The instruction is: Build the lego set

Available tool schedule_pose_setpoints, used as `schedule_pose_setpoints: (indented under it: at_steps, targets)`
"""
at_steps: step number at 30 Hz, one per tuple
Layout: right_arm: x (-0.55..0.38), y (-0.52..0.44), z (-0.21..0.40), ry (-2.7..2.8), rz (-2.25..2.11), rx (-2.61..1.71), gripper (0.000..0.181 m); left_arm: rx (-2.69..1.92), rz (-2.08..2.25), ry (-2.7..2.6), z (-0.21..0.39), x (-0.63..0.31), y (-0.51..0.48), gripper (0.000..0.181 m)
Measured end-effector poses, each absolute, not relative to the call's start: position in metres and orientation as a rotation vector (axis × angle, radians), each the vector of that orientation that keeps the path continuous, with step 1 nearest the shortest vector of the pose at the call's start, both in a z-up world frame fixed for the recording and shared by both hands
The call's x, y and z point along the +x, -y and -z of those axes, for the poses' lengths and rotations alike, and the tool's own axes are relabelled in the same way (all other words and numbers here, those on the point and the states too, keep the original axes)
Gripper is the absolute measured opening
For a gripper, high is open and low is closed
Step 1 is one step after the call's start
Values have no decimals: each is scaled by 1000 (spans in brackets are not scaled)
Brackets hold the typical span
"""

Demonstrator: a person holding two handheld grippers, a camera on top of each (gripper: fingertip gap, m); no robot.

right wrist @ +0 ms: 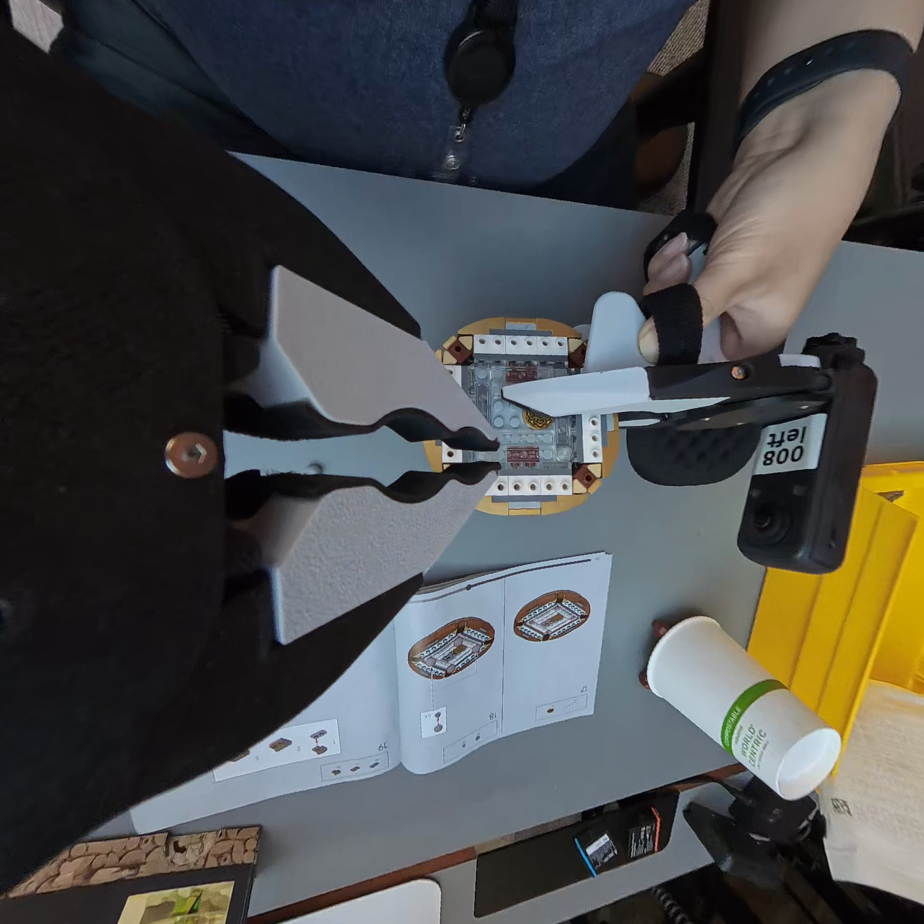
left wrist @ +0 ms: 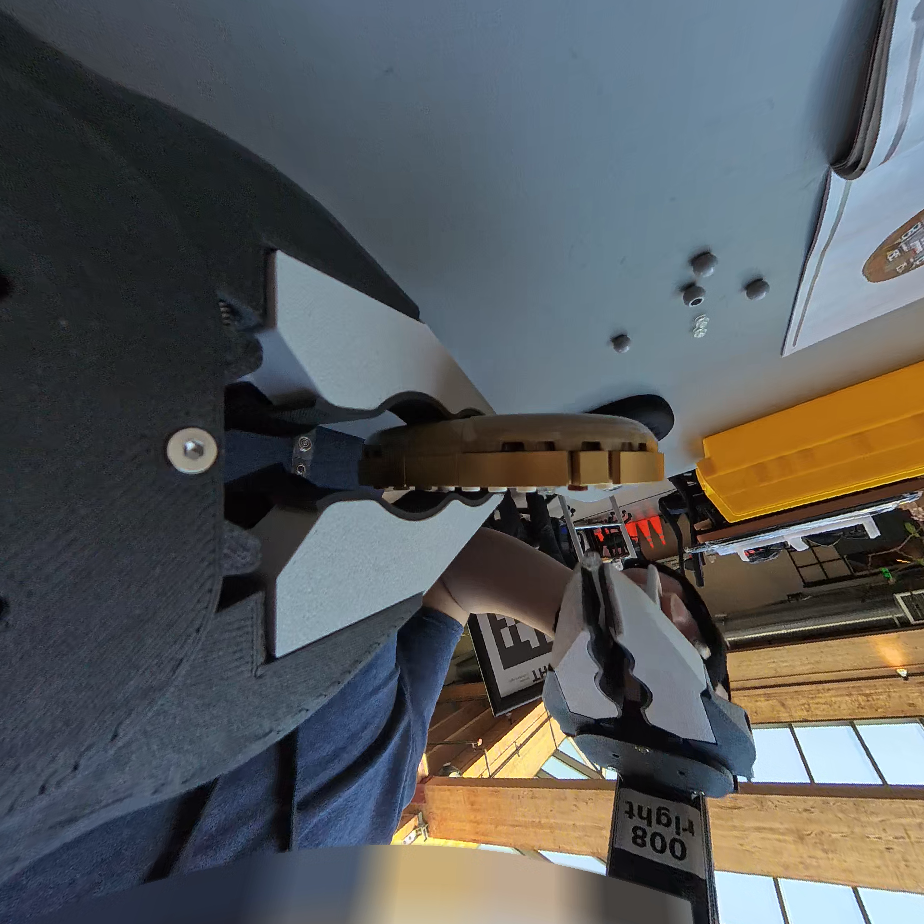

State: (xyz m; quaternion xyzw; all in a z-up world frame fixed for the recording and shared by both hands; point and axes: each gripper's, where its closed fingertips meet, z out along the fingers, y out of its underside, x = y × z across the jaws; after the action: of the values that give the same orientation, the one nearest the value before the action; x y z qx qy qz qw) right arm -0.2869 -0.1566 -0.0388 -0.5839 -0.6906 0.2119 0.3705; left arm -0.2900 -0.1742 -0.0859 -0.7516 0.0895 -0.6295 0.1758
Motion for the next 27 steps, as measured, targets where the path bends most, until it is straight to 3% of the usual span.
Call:
schedule_pose_setpoints:
  at_steps: [27]
  targets:
    - [-295,152,56,1870,-445,-1539,3,-2086,1767,-269,73,-291,176,19]
